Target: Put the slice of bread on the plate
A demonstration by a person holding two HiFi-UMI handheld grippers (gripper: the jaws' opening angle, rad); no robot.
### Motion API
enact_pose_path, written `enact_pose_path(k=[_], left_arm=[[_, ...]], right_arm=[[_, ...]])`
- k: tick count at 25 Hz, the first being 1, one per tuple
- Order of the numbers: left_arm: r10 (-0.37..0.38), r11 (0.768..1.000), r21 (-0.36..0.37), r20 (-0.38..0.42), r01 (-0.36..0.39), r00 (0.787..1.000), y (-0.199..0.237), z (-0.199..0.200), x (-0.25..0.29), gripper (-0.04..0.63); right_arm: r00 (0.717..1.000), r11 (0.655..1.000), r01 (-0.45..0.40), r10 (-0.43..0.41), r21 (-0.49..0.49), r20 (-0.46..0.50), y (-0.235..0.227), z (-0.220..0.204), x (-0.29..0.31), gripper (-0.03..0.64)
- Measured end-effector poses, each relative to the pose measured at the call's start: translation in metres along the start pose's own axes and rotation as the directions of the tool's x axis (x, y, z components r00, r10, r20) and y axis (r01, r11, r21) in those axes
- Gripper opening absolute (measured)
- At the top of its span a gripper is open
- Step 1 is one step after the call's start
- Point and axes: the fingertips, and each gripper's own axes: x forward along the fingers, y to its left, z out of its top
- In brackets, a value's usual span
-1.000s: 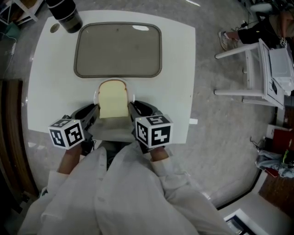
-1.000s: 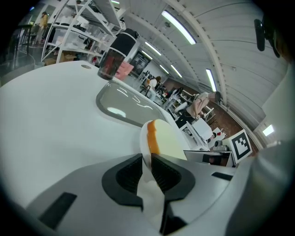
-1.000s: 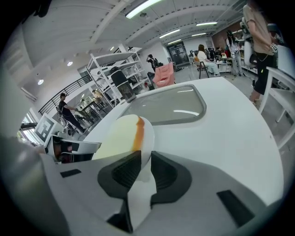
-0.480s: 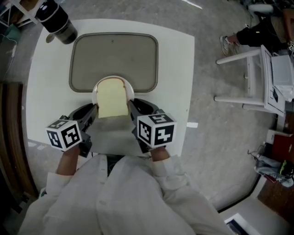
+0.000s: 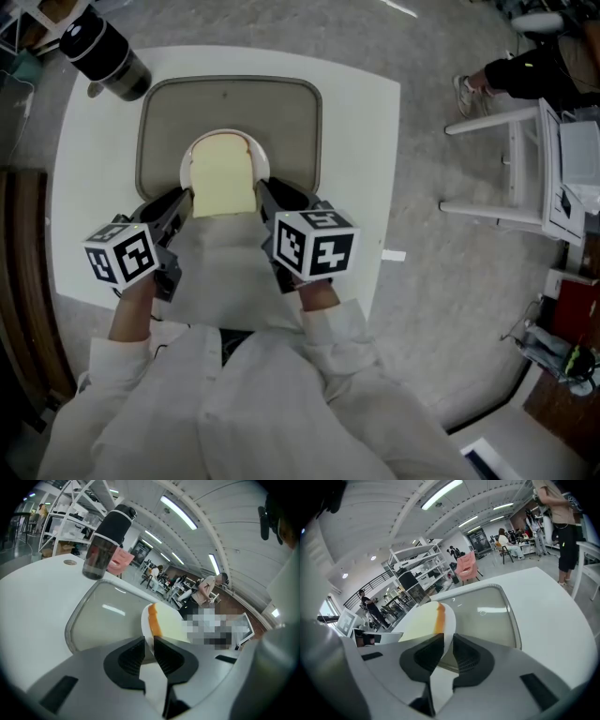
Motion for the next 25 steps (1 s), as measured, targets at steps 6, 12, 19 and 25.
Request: enact_pose_path(k=[6,12,19,25], left_arm=[[0.01,1.0,0.004,0.001,-0.01,1.0,0.011,0.016,0.02,0.066],[0.028,0.999,0.022,-0.006,-0.028,1.0,0.015,0.025,0.032,0.066],[0.076,0.988,0.136,-0.034,-0.071,0.997,0.026,0.034,0.044,0.066],[0.118,0.974,0.205,-0.081,-0.099,0.99,0.028,0.033,0.052,0.066]], right_arm=[[1.0,1.0,0.009,-0.01,0.021,0.021,-0.011,0.021,0.02,0.066],[1.0,1.0,0.007,-0.007,0.025,0.021,-0.02,0.027,0.03,0.066],[0.999,0.999,0.032,-0.031,-0.032,0.025,-0.025,0.03,0.042,0.067],[0.998,0.993,0.068,-0.067,-0.093,0.02,-0.029,0.03,0.044,0.067]])
